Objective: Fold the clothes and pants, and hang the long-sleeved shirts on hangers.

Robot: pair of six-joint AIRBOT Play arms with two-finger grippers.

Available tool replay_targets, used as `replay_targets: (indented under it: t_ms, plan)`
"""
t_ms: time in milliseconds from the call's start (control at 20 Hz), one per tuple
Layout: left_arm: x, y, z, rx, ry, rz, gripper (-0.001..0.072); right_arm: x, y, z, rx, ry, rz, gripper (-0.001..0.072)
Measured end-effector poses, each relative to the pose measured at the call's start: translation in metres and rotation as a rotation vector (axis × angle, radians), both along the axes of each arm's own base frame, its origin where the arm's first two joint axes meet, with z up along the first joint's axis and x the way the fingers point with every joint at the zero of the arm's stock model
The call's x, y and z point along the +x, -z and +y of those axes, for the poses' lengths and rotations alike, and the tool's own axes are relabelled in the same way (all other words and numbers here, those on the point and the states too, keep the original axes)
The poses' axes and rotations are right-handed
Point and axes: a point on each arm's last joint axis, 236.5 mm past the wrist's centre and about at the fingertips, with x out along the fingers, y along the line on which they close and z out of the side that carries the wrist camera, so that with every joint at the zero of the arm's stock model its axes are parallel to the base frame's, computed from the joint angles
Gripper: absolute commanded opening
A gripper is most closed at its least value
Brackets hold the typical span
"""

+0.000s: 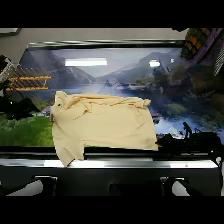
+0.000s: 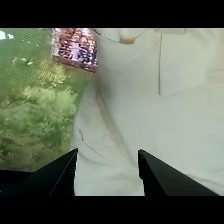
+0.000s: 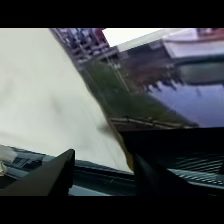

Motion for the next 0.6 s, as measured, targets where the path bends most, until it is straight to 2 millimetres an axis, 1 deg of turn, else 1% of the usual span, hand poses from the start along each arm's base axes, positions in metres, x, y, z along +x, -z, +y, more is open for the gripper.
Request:
replay_targets:
  t_ms: [100,150,200,250,300,350,400,450,600]
  plan:
    - [-0.002,0.000,-0.001,-0.004,-0.005,0.010,0.0442,-0.004,0.004,0.005,0.022,0.014,0.015,0.0429]
    - [-0.003,0.000,-0.001,-0.005,-0.010,0.012,0.0441,-0.005,0.006,0.007,0.033,0.022,0.022,0.0416]
    - [-0.003,0.001,-0.001,-0.006,-0.010,0.014,0.0441,-0.007,0.007,0.010,0.042,0.027,0.029,0.0378]
    - [-0.004,0.001,-0.001,-0.007,-0.009,0.017,0.0441,-0.008,0.009,0.011,0.047,0.031,0.035,0.0329]
    - [-0.005,0.000,-0.001,-0.007,-0.008,0.018,0.0441,-0.009,0.011,0.011,0.046,0.033,0.039,0.0250]
    - [-0.005,0.001,-0.001,-0.006,-0.003,0.017,0.0441,-0.009,0.013,0.011,0.044,0.034,0.037,0.0230]
    - [-0.006,0.001,-0.001,-0.006,0.000,0.016,0.0441,-0.008,0.014,0.011,0.044,0.039,0.035,0.0118]
    - [-0.008,0.003,0.000,-0.006,0.003,0.019,0.0441,-0.007,0.016,0.010,0.036,0.039,0.027,0.0028]
    - [-0.024,0.015,0.007,-0.015,-0.022,0.039,0.0431,-0.004,0.015,0.011,0.041,0.036,0.004,0.0026]
